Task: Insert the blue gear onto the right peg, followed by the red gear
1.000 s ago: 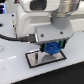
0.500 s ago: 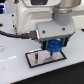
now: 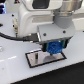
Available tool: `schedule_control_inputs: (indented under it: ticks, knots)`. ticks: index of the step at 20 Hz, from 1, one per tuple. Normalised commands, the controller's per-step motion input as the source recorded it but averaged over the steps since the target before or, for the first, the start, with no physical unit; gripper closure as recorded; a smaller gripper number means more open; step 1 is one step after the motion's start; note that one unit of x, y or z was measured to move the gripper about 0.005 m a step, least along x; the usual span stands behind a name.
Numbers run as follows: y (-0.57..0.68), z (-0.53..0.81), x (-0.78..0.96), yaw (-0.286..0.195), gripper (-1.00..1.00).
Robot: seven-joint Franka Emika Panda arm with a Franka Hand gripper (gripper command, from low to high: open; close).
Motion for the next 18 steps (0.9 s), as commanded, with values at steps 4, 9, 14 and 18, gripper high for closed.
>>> schedule_control_inputs:
  ticks: [4,9,14,18]
  knots:
    - [-0.07,-0.09,0.17,0.0,1.0]
    - [-0.01,0.14,0.13,0.0,1.0]
    - [-0.01,-0.14,0.11,0.0,1.0]
    - [-0.04,-0.05,0.12,0.0,1.0]
